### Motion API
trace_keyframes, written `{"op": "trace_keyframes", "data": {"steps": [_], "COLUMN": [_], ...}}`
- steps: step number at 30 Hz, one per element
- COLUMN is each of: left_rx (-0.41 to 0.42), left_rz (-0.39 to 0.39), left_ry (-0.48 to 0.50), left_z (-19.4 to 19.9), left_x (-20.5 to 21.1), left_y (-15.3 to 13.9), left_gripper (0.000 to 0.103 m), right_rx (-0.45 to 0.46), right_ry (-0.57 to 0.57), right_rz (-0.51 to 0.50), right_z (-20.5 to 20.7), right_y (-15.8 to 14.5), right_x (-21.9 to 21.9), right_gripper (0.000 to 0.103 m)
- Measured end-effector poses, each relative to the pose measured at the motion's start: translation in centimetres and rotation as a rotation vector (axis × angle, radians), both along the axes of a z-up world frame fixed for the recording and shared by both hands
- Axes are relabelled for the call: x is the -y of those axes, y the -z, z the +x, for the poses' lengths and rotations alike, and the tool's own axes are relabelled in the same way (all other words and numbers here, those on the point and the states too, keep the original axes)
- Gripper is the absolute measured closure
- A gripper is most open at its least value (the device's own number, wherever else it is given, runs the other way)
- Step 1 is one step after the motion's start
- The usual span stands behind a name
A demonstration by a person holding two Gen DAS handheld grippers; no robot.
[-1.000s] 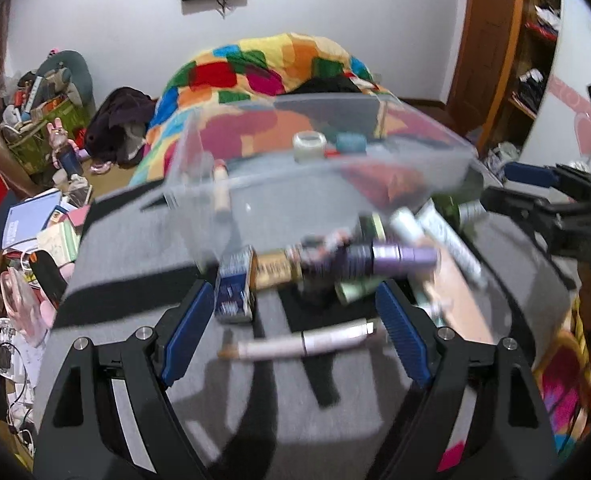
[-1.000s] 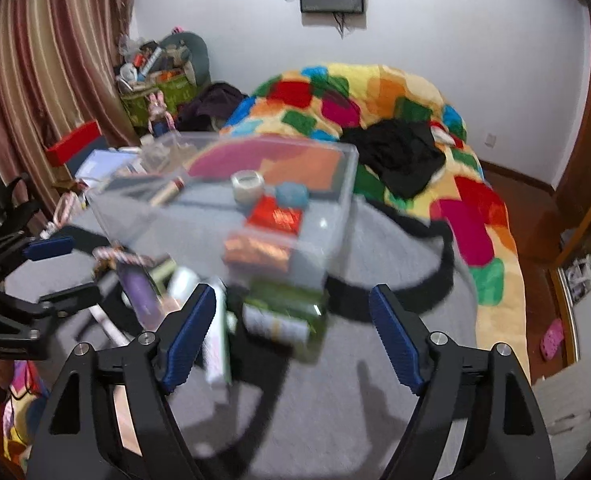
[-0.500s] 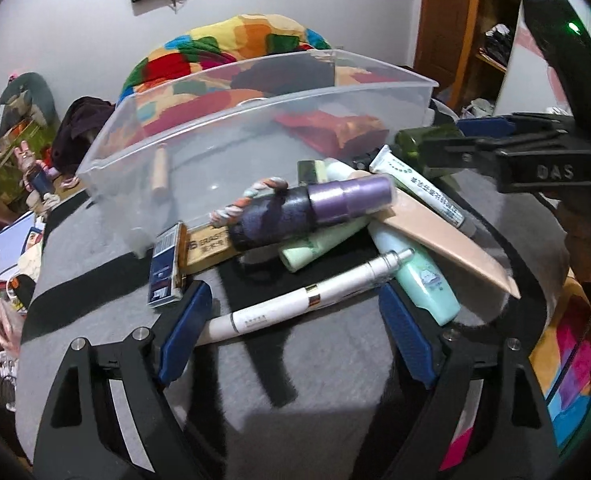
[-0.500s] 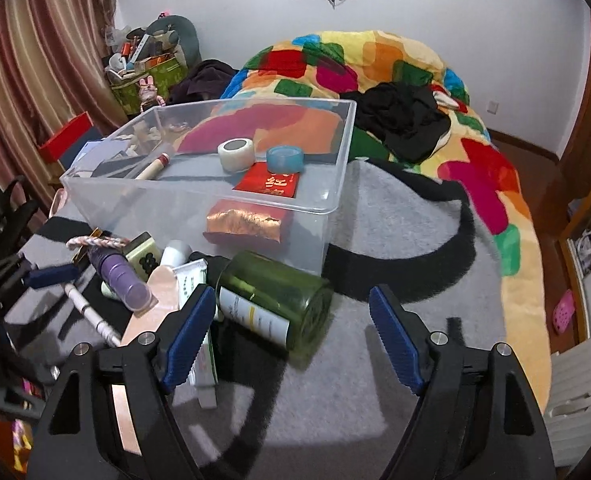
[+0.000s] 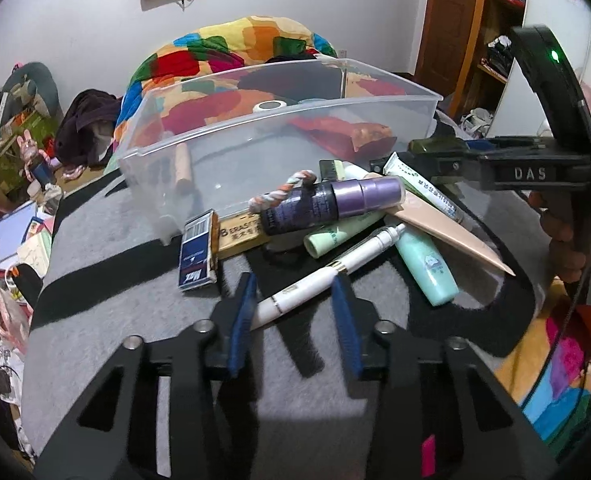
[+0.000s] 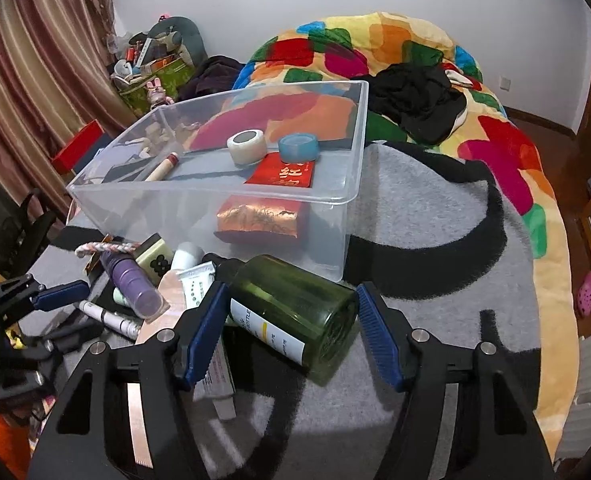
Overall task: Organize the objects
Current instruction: 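Move the right gripper to the green bottle while the left moves toward the white pen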
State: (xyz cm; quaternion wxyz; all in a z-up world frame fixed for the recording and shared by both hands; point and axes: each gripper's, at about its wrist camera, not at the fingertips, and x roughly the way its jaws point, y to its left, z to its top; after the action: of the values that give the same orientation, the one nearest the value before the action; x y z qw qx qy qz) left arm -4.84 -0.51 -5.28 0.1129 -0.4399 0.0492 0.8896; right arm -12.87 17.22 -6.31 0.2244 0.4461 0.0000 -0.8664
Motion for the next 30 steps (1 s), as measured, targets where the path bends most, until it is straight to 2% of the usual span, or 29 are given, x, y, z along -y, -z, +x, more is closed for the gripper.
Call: {"op": "trace_keyframes", "data": {"steps": [2, 7, 11, 14, 16, 22, 28, 30], "left_rx": [0.010, 0.028, 0.053, 0.084, 0.092, 0.104, 0.129, 0.142], "left_rz": [0.015, 0.019, -0.021, -0.060, -0.048, -0.032, -0.017, 0.001], "left_ry": [0.003, 0.050, 0.121, 0.141, 0.150, 0.112, 0.044, 0.028], "left_z": [0.1, -0.1, -1.1, -2.1, -2.3, -1.5, 0.3, 0.7], "left_x": [0.4, 0.6, 0.0, -0.1, 0.1, 1.2, 1.8, 2.0], "left_y": [-0.2, -0.7, -0.3, 0.5, 0.5, 0.2, -0.3, -0.4], "left_gripper": [0.074, 0.074, 0.066, 0.065, 0.065, 0.072, 0.080, 0.081], "right_rx": [-0.014, -0.035, -0.031, -0.039, -0.038, -0.040, -0.023, -0.034], "right_ry": [-0.004, -0.011, -0.038, -0.058, -0.079, -0.155, -0.142, -0.127], "right_rz": [0.009, 0.034, 0.061, 0.073, 0.066, 0.104, 0.100, 0.096], "right_z": [0.7, 2.4, 3.9, 5.0, 5.6, 6.7, 6.2, 5.8], "right_y": [-0.2, -0.6, -0.2, -0.1, -0.2, 0.1, 0.6, 0.4], "right_x": [-0.3, -1.4, -1.9, -2.2, -2.4, -2.0, -2.2, -2.5], "right_gripper": [0.041, 0.041, 0.041, 0.041, 0.041, 0.039, 0.034, 0.027]}}
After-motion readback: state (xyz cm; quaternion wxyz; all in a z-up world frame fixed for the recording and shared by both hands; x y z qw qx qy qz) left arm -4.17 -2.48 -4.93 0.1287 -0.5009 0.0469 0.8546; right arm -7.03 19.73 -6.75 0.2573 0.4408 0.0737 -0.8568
